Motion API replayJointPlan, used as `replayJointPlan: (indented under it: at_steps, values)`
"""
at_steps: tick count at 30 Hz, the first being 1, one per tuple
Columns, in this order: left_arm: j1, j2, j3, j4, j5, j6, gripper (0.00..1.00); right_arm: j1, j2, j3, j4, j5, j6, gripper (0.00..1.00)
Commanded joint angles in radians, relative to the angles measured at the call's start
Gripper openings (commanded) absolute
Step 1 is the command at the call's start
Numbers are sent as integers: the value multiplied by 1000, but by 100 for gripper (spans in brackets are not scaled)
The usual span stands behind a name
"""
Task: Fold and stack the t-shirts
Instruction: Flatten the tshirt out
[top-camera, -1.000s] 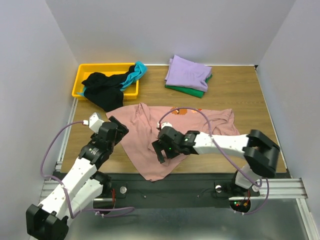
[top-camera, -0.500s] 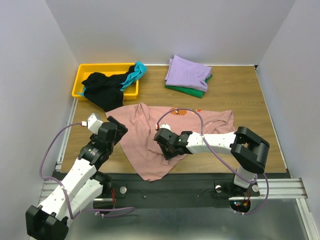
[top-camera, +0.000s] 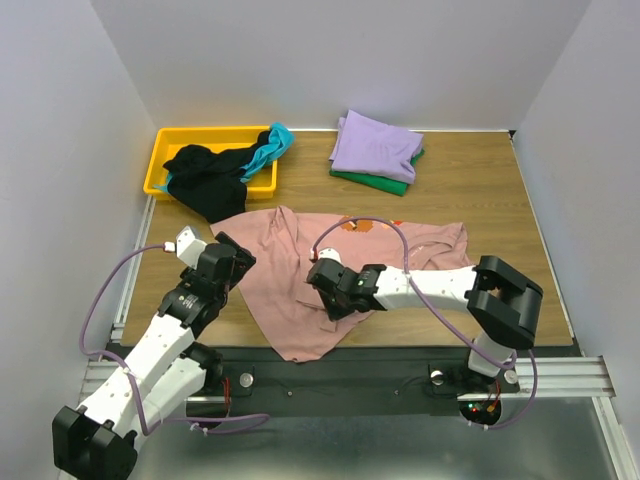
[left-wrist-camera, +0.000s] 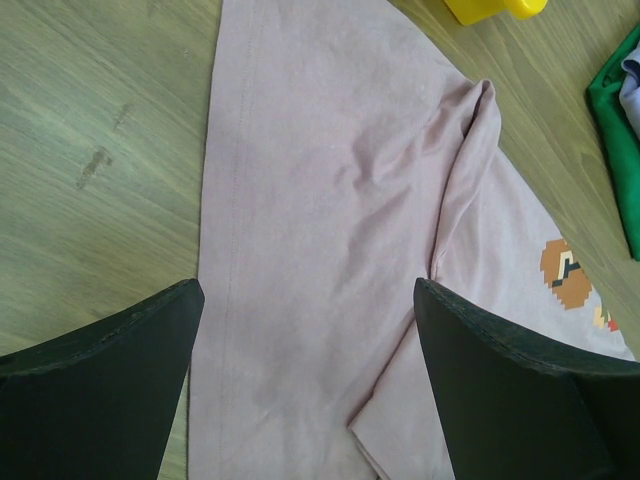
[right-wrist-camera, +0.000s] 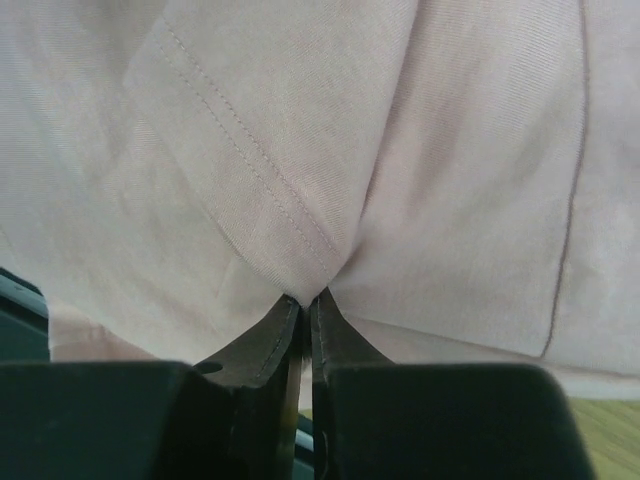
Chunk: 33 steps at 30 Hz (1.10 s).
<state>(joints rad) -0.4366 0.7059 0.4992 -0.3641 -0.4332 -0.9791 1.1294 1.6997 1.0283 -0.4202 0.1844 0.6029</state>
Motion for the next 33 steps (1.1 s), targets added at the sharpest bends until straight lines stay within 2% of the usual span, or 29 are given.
replayJointPlan:
  at_steps: [1, 4, 10, 17, 21, 23, 26, 33]
  values:
    - [4, 1, -4, 22, -41, 2, 98, 13, -71, 62, -32, 56, 21, 9]
    - [4, 4, 1, 22, -53, 2, 98, 13, -103, 88, -110, 189, 50, 11]
    - [4, 23, 5, 36, -61, 8, 99, -25, -161, 110, -239, 358, 93, 11]
    - [15, 64, 21, 39, -96, 10, 98, -218, -244, 55, -287, 441, 95, 11]
    - [67, 98, 27, 100, -90, 46, 98, -337, -285, 27, -289, 518, 60, 11]
    - [102, 136, 39, 122, -59, 71, 98, -385, -294, 19, -289, 523, 35, 11]
    - [151, 202, 53, 238, -12, 115, 98, -485, -296, 12, -289, 582, 11, 10]
    - [259, 427, 130, 385, 142, 198, 98, -595, -256, 81, -287, 641, -64, 10]
